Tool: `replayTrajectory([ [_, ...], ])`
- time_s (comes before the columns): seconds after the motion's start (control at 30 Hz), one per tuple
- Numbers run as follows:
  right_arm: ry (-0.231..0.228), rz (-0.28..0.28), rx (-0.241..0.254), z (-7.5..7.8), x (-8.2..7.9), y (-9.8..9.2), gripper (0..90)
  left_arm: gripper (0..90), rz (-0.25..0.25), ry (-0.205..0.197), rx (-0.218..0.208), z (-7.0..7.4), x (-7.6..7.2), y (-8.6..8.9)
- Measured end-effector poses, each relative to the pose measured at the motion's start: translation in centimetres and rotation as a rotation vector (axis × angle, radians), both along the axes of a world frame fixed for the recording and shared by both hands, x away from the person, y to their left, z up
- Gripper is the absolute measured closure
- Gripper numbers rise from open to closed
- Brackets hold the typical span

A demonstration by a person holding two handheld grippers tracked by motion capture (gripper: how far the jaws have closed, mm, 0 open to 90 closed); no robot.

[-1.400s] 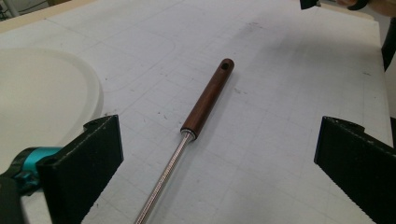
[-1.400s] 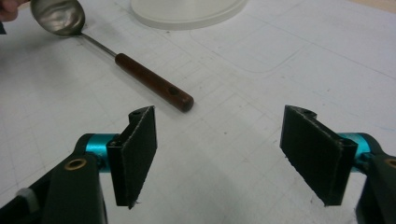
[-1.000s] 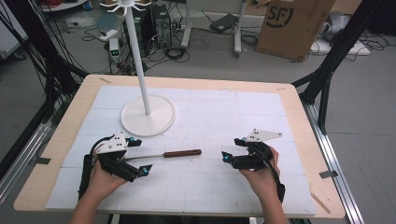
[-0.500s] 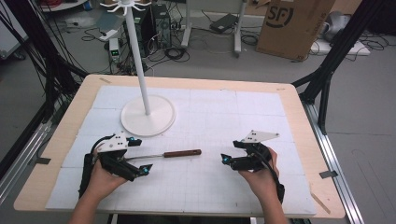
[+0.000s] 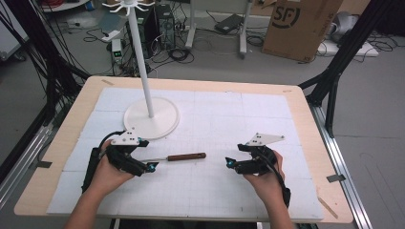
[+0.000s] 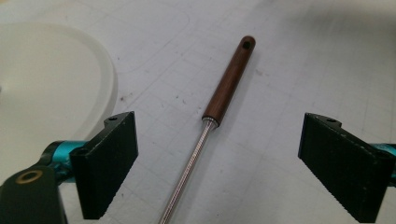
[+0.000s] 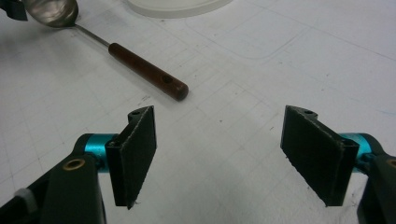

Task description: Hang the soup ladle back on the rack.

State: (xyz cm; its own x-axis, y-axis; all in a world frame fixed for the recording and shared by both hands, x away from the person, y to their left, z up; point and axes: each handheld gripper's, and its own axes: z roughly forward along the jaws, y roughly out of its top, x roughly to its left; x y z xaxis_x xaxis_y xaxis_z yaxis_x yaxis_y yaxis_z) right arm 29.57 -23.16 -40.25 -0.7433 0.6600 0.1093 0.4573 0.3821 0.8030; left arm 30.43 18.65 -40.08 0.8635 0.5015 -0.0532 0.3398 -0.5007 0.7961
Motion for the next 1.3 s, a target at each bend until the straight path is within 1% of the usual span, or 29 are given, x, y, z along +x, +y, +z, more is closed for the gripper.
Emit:
replayTrajectory([
  [0.03, 0.001, 0.0, -0.002, 0.0, 0.0, 0.0, 26.0, 16.7, -0.01, 0.003, 0.014, 0.1, 0.1, -0.1],
  [0.1, 0.0, 0.0, -0.002, 0.0, 0.0, 0.0, 26.0, 18.0, -0.023, 0.012, 0.028, 0.1, 0.3, -0.5],
  [0.13, 0.002, 0.001, 0.0, 0.0, 0.0, 0.0, 26.1, 19.4, -0.033, 0.017, 0.045, 0.1, 0.4, -0.6],
  [0.17, 0.0, 0.003, 0.0, 0.0, 0.0, 0.0, 26.0, 23.9, -0.042, 0.023, 0.063, 0.1, 0.5, -0.8],
  [0.3, 0.002, 0.002, 0.005, 0.0, 0.0, 0.0, 26.1, 26.8, -0.045, 0.051, 0.118, -0.1, 1.0, -1.4],
  [0.43, 0.006, 0.006, 0.008, 0.0, 0.1, 0.0, 26.1, 31.6, -0.063, 0.062, 0.166, -0.3, 1.5, -2.0],
  [0.47, 0.006, 0.006, 0.008, 0.0, 0.1, 0.0, 26.1, 31.6, -0.067, 0.067, 0.18, -0.4, 1.6, -2.2],
  [0.5, 0.012, 0.002, 0.011, 0.0, 0.1, 0.0, 26.1, 33.7, -0.068, 0.07, 0.202, -0.5, 1.7, -2.5],
  [0.57, 0.011, 0.002, 0.009, 0.0, 0.1, 0.0, 26.0, 35.4, -0.069, 0.078, 0.235, -0.7, 2.0, -2.8],
  [0.6, 0.01, 0.002, 0.009, 0.0, 0.1, 0.0, 26.1, 36.8, -0.065, 0.08, 0.24, -0.8, 2.1, -3.0],
  [0.63, 0.01, 0.002, 0.009, 0.0, 0.1, 0.0, 26.1, 37.7, -0.06, 0.08, 0.256, -0.9, 2.3, -3.1],
  [0.67, 0.008, 0.004, 0.007, 0.0, 0.1, 0.0, 26.1, 42.2, -0.057, 0.088, 0.262, -1.0, 2.4, -3.3],
  [0.7, 0.008, 0.004, 0.007, 0.0, 0.1, 0.0, 26.1, 42.2, -0.06, 0.095, 0.284, -1.1, 2.5, -3.5],
  [0.77, 0.011, 0.003, 0.005, -0.1, 0.1, 0.0, 26.2, 45.6, -0.058, 0.097, 0.319, -1.2, 2.7, -4.0],
  [0.8, 0.011, 0.003, 0.005, -0.1, 0.1, 0.0, 26.2, 45.6, -0.065, 0.095, 0.327, -1.2, 2.7, -4.1],
  [0.83, 0.009, 0.004, 0.005, -0.1, 0.1, 0.0, 26.2, 49.3, -0.072, 0.101, 0.337, -1.3, 2.9, -4.3],
  [0.9, 0.013, 0.006, 0.007, -0.1, 0.1, 0.0, 26.3, 51.2, -0.078, 0.102, 0.357, -1.3, 3.0, -4.6],
  [0.97, 0.011, 0.007, 0.007, -0.1, 0.2, 0.0, 26.4, 52.2, -0.079, 0.104, 0.363, -1.3, 3.2, -4.8],
  [1.03, 0.019, 0.007, 0.012, -0.1, 0.2, 0.0, 26.6, 57.2, -0.09, 0.111, 0.374, -1.4, 3.4, -4.9],
  [1.07, 0.024, 0.012, 0.015, -0.1, 0.2, 0.1, 26.7, 59.4, -0.085, 0.114, 0.384, -1.6, 3.4, -5.0],
  [1.1, 0.021, 0.017, 0.015, -0.2, 0.2, 0.1, 26.8, 64.5, -0.087, 0.121, 0.399, -1.7, 3.5, -5.0],
  [1.17, 0.022, 0.016, 0.017, -0.2, 0.2, 0.2, 26.8, 65.8, -0.091, 0.126, 0.418, -2.0, 3.7, -5.1],
  [1.2, 0.021, 0.016, 0.018, -0.2, 0.2, 0.1, 26.8, 68.1, -0.092, 0.133, 0.41, -2.0, 3.7, -5.1],
  [1.3, 0.024, 0.015, 0.02, -0.2, 0.3, 0.1, 26.8, 69.8, -0.103, 0.148, 0.414, -2.0, 3.9, -5.2],
])
